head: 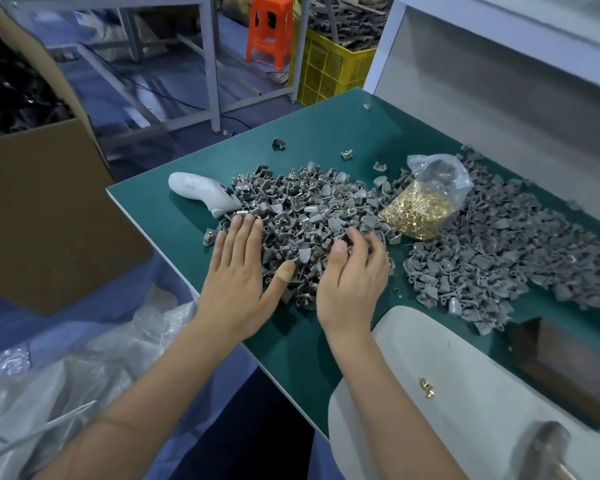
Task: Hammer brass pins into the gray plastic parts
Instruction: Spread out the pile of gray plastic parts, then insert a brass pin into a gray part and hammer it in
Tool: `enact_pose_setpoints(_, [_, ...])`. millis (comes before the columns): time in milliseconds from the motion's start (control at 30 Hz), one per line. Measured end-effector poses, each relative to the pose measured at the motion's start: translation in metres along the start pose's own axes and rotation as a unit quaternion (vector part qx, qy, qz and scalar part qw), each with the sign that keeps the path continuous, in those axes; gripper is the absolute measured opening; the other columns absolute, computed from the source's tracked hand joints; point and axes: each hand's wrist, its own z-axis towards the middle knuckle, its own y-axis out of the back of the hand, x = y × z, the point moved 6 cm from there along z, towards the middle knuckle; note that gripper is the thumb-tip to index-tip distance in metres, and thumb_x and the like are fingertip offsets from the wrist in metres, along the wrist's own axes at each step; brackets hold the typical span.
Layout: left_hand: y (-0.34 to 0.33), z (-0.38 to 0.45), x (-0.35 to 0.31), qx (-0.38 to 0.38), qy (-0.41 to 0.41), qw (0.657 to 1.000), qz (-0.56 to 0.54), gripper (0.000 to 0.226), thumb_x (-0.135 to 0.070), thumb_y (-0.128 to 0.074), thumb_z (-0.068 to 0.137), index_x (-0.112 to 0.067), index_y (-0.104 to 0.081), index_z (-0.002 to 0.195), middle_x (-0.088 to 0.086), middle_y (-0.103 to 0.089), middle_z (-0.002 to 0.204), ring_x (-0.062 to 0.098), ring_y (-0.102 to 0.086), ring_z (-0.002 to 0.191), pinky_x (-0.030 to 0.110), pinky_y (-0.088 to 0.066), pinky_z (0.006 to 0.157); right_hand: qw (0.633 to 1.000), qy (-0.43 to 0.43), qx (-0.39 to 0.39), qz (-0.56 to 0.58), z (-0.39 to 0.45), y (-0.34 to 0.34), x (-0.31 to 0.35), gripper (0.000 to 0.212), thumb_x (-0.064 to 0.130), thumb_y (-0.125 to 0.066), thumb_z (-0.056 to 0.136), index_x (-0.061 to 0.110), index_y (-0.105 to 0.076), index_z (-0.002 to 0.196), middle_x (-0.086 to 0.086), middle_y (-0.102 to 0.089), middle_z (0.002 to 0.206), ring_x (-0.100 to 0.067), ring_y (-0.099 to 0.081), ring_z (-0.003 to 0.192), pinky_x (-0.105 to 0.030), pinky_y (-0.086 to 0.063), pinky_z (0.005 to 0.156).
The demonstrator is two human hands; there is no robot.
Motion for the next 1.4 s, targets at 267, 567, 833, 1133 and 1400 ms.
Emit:
enact_pose_setpoints(267, [-0.007,-0.006,-0.095,0.035,-0.184,0.975,-0.12,0.067,-0.053,-0.026,0.106,-0.015,-0.022,0.161,-0.001,-0.017,0.169,0.008,0.003,0.157,0.039,-0.002,0.128,0.998,-0.004,-0.058,-0.006,0.011,0.063,-0.027,0.041,0.032,-0.032,0.111,0.014,-0.06,0.134,-0.004,-0.059,0.135,-0.024,-0.039,0.134,-0.041,-0.025,0.118])
enact_pose_setpoints(567, [-0.028,-0.038,-0.193,0.1,-0.336,0.919,-0.179,0.022,-0.028,-0.053,0.1,-0.025,-0.071,0.113,-0.011,-0.067,0.107,0.016,-0.058,0.107,0.031,-0.04,0.098,0.986,-0.081,-0.133,-0.056,-0.024,0.181,-0.121,0.027,0.025,-0.048,0.105,0.014,-0.073,0.105,-0.001,-0.072,0.101,-0.028,-0.06,0.097,-0.04,-0.045,0.087])
enact_pose_setpoints(833, [-0.069,-0.077,-0.194,0.238,-0.278,0.91,-0.196,0.05,-0.042,-0.074,0.087,-0.024,-0.061,0.131,-0.009,-0.052,0.111,0.011,-0.049,0.111,0.033,-0.043,0.101,0.983,0.059,-0.145,-0.098,-0.127,0.204,-0.139,0.014,0.01,-0.059,0.099,0.008,-0.073,0.103,-0.002,-0.066,0.087,-0.016,-0.055,0.074,-0.024,-0.036,0.109])
enact_pose_setpoints(1133, [-0.062,-0.084,-0.18,0.172,-0.26,0.93,-0.193,0.041,-0.029,-0.078,0.085,-0.014,-0.068,0.121,-0.003,-0.057,0.108,0.015,-0.051,0.108,0.009,-0.032,0.098,0.989,0.063,-0.118,-0.058,-0.131,0.203,-0.141,0.013,0.009,-0.063,0.097,0.009,-0.074,0.103,0.001,-0.067,0.088,-0.014,-0.056,0.076,-0.05,-0.051,0.085])
enact_pose_setpoints(1400, [-0.057,-0.079,-0.183,0.203,-0.261,0.912,-0.243,0.027,-0.014,-0.076,0.089,-0.017,-0.076,0.116,-0.006,-0.06,0.099,0.016,-0.058,0.1,0.03,-0.052,0.089,0.97,-0.094,-0.187,-0.122,-0.146,0.244,-0.166,0.031,0.03,-0.045,0.103,0.021,-0.068,0.123,-0.001,-0.062,0.122,-0.027,-0.049,0.119,-0.043,-0.036,0.105])
